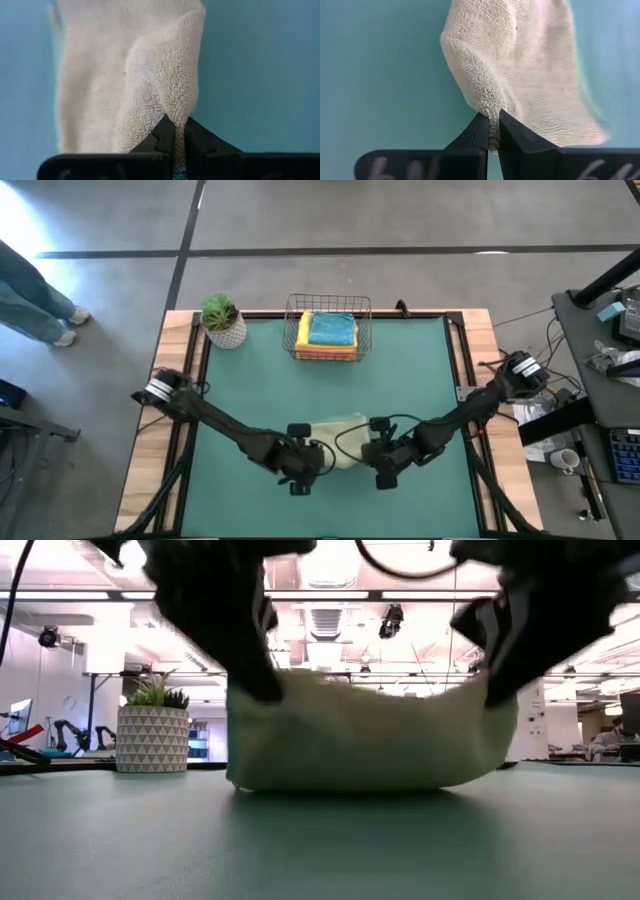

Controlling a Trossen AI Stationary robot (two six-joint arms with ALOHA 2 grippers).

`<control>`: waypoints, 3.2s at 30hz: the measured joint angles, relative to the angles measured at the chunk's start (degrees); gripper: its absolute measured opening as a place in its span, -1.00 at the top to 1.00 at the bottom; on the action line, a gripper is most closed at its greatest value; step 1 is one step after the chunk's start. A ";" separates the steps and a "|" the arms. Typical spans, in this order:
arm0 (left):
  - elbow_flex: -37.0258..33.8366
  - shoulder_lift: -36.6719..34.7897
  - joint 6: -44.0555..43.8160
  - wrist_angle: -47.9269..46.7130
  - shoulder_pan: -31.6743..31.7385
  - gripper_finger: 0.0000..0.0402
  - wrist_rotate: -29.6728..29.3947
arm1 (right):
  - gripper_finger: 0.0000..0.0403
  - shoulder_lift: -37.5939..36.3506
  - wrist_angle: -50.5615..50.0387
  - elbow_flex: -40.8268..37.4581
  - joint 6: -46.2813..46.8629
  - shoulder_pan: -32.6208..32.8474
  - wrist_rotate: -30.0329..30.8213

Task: Fold microfiber towels
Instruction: Put the folded green microfiber towel into the wire basket

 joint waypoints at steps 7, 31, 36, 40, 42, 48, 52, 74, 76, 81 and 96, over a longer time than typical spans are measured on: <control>0.03 -7.14 0.46 -5.55 1.30 1.00 -1.00 | 0.94 -0.49 -14.05 9.23 -0.20 -0.29 5.64; 0.09 -25.48 24.16 -11.65 20.72 1.00 -5.01 | 0.95 -0.88 -31.30 36.16 -4.45 -17.61 17.00; 2.84 -26.33 33.86 -11.20 26.07 1.00 -5.79 | 0.95 -0.84 -31.30 41.10 -8.06 -23.01 16.97; 6.48 -25.98 42.30 -10.53 30.79 1.00 -6.07 | 0.95 -0.81 -31.19 44.13 -10.06 -27.35 17.01; 7.62 -25.67 45.32 -9.67 33.59 1.00 -6.22 | 0.95 -0.79 -30.80 45.08 -10.91 -29.70 16.98; 8.36 -24.89 53.08 -3.51 42.87 1.00 -5.43 | 0.95 -0.27 -27.09 44.69 -15.00 -38.18 16.60; 8.06 -23.06 54.74 -1.87 48.42 1.00 -1.33 | 0.95 1.70 -24.65 44.25 -18.26 -44.45 15.17; 9.27 -10.89 63.53 17.48 59.41 1.00 0.36 | 0.95 10.52 -10.61 44.37 -35.09 -64.91 2.53; 9.32 -10.89 63.56 17.26 59.54 1.00 0.47 | 0.95 10.47 -11.10 44.82 -36.02 -65.35 0.05; 7.25 -10.89 61.92 11.81 59.56 1.00 0.88 | 0.95 10.49 -15.79 43.15 -36.26 -65.15 -6.14; 1.65 -11.16 52.86 0.84 59.26 0.94 6.87 | 0.95 10.79 -14.48 31.90 -27.58 -61.91 -16.48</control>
